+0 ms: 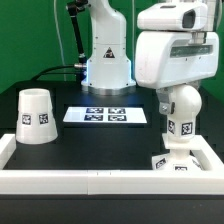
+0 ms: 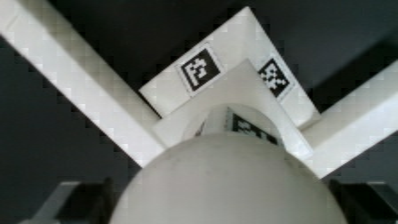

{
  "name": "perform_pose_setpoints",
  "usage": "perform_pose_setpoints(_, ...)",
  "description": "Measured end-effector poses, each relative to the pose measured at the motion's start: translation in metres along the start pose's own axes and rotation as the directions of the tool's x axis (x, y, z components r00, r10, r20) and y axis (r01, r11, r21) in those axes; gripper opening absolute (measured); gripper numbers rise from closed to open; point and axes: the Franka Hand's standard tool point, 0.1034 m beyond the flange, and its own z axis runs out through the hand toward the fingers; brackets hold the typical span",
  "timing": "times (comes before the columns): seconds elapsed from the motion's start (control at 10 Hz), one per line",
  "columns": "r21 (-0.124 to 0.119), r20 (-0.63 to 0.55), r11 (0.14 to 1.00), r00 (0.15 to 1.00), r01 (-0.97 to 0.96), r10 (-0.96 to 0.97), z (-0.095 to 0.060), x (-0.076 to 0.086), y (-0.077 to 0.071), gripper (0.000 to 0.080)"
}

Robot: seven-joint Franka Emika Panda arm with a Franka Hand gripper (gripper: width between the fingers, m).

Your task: Assemble lamp

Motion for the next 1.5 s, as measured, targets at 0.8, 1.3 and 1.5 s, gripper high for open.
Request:
perform_pose_setpoints(0.8, 0.008, 0.008, 0.789, 0.789, -0.614, 0.614, 0.000, 0.002, -0.006, 0.0579)
perform_pose_setpoints(1.3, -0.011, 0.025, 0.349, 0.349, -0.937, 0.937, 0.001, 0.002, -0.012, 0.0579)
perform_pose_setpoints(1.5, -0.012, 0.028, 0.226, 0.225, -0.974, 0.974, 0.001, 0.002, -0.013, 0.0579)
